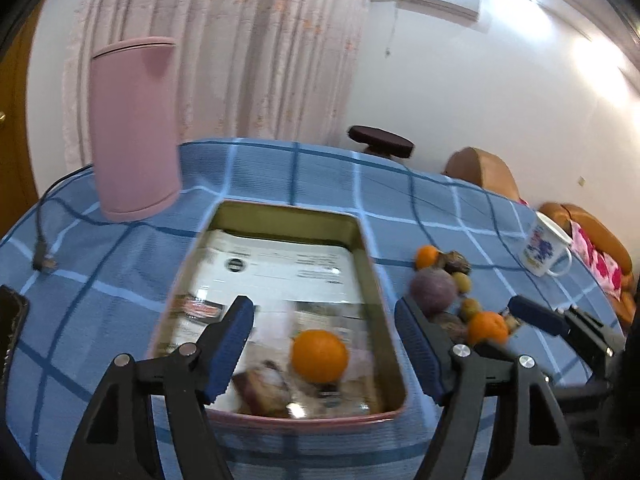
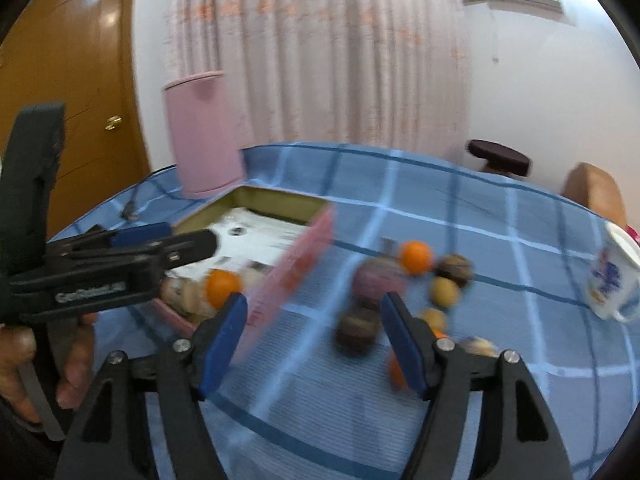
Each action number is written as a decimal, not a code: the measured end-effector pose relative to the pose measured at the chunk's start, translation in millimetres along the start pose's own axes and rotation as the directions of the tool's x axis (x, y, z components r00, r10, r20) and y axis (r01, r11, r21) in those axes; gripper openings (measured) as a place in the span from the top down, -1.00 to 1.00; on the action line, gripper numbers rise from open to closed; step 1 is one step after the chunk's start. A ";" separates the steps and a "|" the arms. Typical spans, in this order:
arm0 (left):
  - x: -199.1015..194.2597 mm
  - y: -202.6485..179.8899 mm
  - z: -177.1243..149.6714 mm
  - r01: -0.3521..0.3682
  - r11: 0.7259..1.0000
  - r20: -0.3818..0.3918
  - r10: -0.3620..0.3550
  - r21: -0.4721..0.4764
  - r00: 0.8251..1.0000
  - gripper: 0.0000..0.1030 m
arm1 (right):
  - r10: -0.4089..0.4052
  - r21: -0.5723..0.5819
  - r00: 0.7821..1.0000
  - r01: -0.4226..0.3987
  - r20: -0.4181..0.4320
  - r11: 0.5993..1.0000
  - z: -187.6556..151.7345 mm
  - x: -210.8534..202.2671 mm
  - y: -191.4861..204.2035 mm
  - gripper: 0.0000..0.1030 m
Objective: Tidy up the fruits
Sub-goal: 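Grasp the white-purple wrapped cylinder with the right tool, then grasp an orange with the left tool while the right tool holds the cylinder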
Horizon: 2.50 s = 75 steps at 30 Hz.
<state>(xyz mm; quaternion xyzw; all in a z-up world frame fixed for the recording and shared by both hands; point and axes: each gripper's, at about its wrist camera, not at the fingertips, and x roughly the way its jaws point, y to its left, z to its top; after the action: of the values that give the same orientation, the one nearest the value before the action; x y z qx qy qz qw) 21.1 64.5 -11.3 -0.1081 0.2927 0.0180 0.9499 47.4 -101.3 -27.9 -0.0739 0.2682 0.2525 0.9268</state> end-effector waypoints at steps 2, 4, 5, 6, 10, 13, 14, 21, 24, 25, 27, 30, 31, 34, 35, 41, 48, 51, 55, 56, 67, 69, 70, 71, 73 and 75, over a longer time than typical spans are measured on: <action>4.1 -12.0 -1.5 0.017 1.000 -0.011 -0.017 0.022 1.000 -0.44 | -0.026 0.030 1.000 0.026 -0.001 0.999 -3.6 -4.3 -15.8 -0.39; 7.1 -20.9 -2.4 0.028 0.999 -0.018 -0.028 0.037 0.999 -0.44 | -0.050 0.058 0.999 0.051 -0.006 0.997 -6.9 -8.3 -31.0 -0.39; 8.3 -26.0 -3.1 0.034 0.998 -0.022 -0.033 0.046 0.999 -0.44 | -0.061 0.070 0.998 0.061 -0.007 0.996 -8.7 -10.6 -37.6 -0.39; 9.2 -30.1 -3.6 0.039 0.998 -0.024 -0.038 0.053 0.999 -0.44 | -0.072 0.080 0.997 0.072 -0.007 0.994 -9.9 -12.4 -43.8 -0.39; 12.4 -50.1 -5.9 0.056 0.994 -0.034 -0.053 0.096 0.998 -0.44 | -0.126 0.115 0.992 0.127 -0.015 0.985 -14.9 -17.8 -67.5 -0.39; 16.7 -63.7 -7.4 0.070 0.990 -0.040 -0.065 0.122 0.997 -0.44 | -0.188 0.145 0.981 0.192 -0.042 0.971 -17.8 -16.1 -84.7 -0.39; 18.7 -67.3 -7.7 0.073 0.989 -0.044 -0.068 0.128 0.997 -0.44 | -0.200 0.160 0.978 0.207 -0.058 0.965 -19.5 -14.2 -90.9 -0.39; 32.8 -86.4 -10.2 0.101 0.982 -0.074 -0.091 0.157 0.993 -0.44 | -0.164 0.209 0.976 0.191 -0.141 0.959 -21.3 3.0 -109.5 -0.26; 34.7 -89.3 -11.9 0.110 0.981 -0.081 -0.098 0.162 0.992 -0.44 | -0.122 0.213 0.980 0.155 -0.159 0.965 -21.9 8.2 -108.3 -0.21; 35.2 -89.8 -12.6 0.112 0.980 -0.083 -0.099 0.164 0.992 -0.44 | -0.111 0.209 0.979 0.146 -0.168 0.967 -22.6 9.9 -106.4 -0.18; 37.1 -90.6 -13.8 0.112 0.980 -0.088 -0.099 0.165 0.991 -0.44 | -0.086 0.209 0.980 0.123 -0.177 0.970 -22.9 13.9 -104.4 -0.14; 38.8 -90.1 -14.5 0.114 0.980 -0.092 -0.100 0.160 0.991 -0.44 | -0.064 0.231 0.981 0.106 -0.185 0.967 -23.5 18.0 -106.2 -0.12; 39.2 -90.1 -14.5 0.118 0.980 -0.095 -0.104 0.158 0.990 -0.44 | -0.052 0.246 0.981 0.098 -0.188 0.964 -23.9 19.9 -108.6 -0.12; 40.7 -94.0 -16.0 0.131 0.978 -0.103 -0.115 0.165 0.988 -0.44 | 0.028 0.342 0.981 0.040 -0.193 0.939 -28.0 25.4 -126.6 -0.12; 41.0 -96.3 -16.9 0.136 0.976 -0.106 -0.119 0.172 0.987 -0.44 | 0.050 0.373 0.980 0.026 -0.193 0.927 -29.6 27.8 -131.3 -0.12; 43.5 -104.0 -19.9 0.145 0.970 -0.117 -0.123 0.196 0.985 -0.44 | 0.081 0.372 0.977 -0.003 -0.196 0.928 -33.0 24.4 -125.1 0.26; 46.7 -113.4 -21.1 0.166 0.962 -0.130 -0.140 0.216 0.982 -0.44 | 0.064 0.349 0.977 0.011 -0.204 0.937 -30.0 26.5 -121.3 0.28; 48.3 -120.8 -22.5 0.175 0.956 -0.137 -0.145 0.237 0.980 -0.44 | -0.023 0.321 0.986 0.076 -0.166 0.944 -28.6 13.0 -119.4 0.28; 52.9 -130.7 -23.5 0.197 0.946 -0.156 -0.160 0.259 0.975 -0.44 | -0.101 0.312 0.986 0.138 -0.133 0.940 -29.9 -2.4 -121.2 0.28; 55.1 -133.2 -23.6 0.204 0.944 -0.165 -0.165 0.260 0.972 -0.44 | -0.107 0.317 0.986 0.143 -0.129 0.938 -30.4 -4.4 -122.6 0.28; 72.2 -158.0 -24.5 0.256 0.923 -0.232 -0.192 0.289 0.954 -0.42 | -0.119 0.324 0.986 0.152 -0.118 0.934 -30.7 -8.0 -127.1 0.28; 73.3 -158.0 -23.3 0.257 0.925 -0.231 -0.196 0.279 0.953 -0.40 | -0.122 0.322 0.986 0.154 -0.117 0.934 -30.8 -8.0 -127.6 0.28; 73.7 -157.3 -23.0 0.257 0.927 -0.230 -0.197 0.274 0.953 -0.38 | -0.123 0.320 0.985 0.155 -0.118 0.935 -30.4 -7.4 -126.5 0.28; 74.0 -156.5 -22.7 0.255 0.929 -0.228 -0.196 0.269 0.954 -0.32 | -0.123 0.320 0.985 0.155 -0.118 0.935 -30.4 -7.2 -125.9 0.28; 73.3 -156.0 -22.6 0.238 0.933 -0.220 -0.181 0.270 0.959 -0.23 | -0.124 0.321 0.985 0.155 -0.117 0.934 -30.6 -7.5 -126.6 0.28; 72.8 -155.7 -22.5 0.225 0.935 -0.213 -0.170 0.273 0.962 -0.13 | -0.125 0.321 0.985 0.157 -0.118 0.934 -30.6 -7.2 -127.0 0.28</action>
<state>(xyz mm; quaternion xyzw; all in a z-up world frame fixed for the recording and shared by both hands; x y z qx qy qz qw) 84.1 -94.4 -39.8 0.0043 0.3671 -0.1318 0.9208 92.5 -222.1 -49.7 0.0509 0.3445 0.1330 0.9279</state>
